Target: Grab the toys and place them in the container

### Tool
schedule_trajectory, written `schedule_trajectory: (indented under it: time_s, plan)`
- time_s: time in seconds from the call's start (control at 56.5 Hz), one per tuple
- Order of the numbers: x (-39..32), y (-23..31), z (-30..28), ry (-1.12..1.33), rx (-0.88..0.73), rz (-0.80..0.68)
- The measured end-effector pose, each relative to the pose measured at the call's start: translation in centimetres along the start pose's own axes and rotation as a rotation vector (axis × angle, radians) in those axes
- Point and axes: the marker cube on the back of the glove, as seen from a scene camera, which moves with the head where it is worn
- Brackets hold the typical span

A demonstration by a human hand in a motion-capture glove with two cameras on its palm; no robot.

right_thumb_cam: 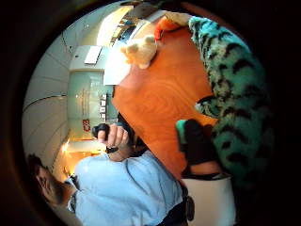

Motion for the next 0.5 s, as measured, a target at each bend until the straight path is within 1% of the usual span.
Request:
schedule_trajectory:
  time_s: [0.071, 0.177, 0.23, 0.354, 0.496]
  plan:
    - [-1.1, -0.3, 0.6, 0.015, 0.033, -0.036]
    - [-2.4, -0.9, 0.0, 0.062, 0.231, -0.113]
    - [-3.1, -1.3, -1.1, 0.015, 0.285, -0.157]
    - [-7.4, -4.2, -4.8, -0.124, 0.282, -0.244]
    - [-15.0, -11.4, -11.2, -0.105, 0.271, -0.374]
